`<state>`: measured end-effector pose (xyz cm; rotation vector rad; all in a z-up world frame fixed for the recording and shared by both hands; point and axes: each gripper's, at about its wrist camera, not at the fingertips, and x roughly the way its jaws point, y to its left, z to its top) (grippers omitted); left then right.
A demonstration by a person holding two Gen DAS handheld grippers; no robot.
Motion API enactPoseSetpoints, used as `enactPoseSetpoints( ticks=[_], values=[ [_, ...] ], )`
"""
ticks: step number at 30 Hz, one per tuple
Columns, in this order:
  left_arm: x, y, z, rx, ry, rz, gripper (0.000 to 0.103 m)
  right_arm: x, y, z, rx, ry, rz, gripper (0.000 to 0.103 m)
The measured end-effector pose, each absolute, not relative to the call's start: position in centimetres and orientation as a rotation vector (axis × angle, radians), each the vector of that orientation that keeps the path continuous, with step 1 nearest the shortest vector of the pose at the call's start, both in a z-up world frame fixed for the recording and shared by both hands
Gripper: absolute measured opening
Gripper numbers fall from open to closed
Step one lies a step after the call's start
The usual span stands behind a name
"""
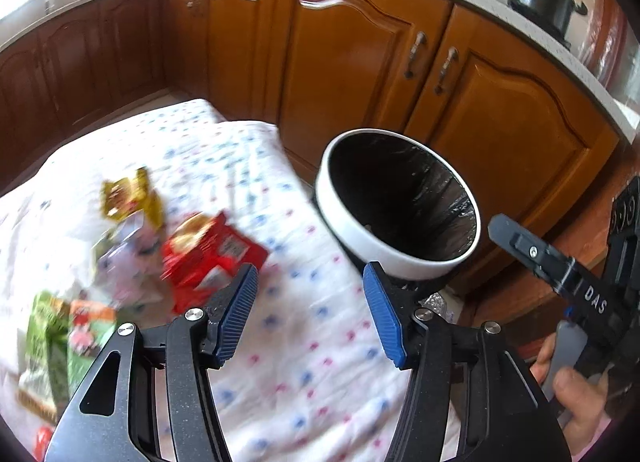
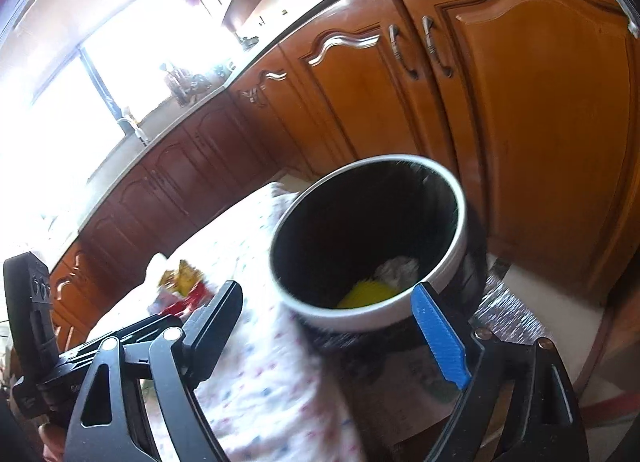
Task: Collect trash
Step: 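Move both open tools back toward the remaining wrappers on the table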
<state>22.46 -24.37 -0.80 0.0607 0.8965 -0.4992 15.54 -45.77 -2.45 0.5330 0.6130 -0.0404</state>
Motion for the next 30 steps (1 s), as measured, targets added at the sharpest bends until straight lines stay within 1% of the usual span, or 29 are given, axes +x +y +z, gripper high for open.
enactPoseSetpoints(
  ticks=[4, 13, 23, 30],
  values=[
    [21.2, -21.3, -0.5, 0.027, 0.879, -0.467, 0.057, 14.9, -43.5, -2.6, 0.524, 0.623, -0.017, 0.091],
    [19.7, -14.4, -0.6, -0.052, 0.891, -0.403, 0.059, 15.3, -38.7, -3.1, 0.498, 0.669, 0.063, 0.091],
    [20.1, -9.9, 0.0, -0.119, 0.882, -0.349, 0.059, 16.6, -35.3, -2.6, 0.444, 0.680, 0.117, 0.091],
    [21.2, -9.0, 0.1, -0.126, 0.887, -0.352, 0.059, 19.1, -34.1, -2.8, 0.439, 0.717, 0.151, 0.091]
  ],
)
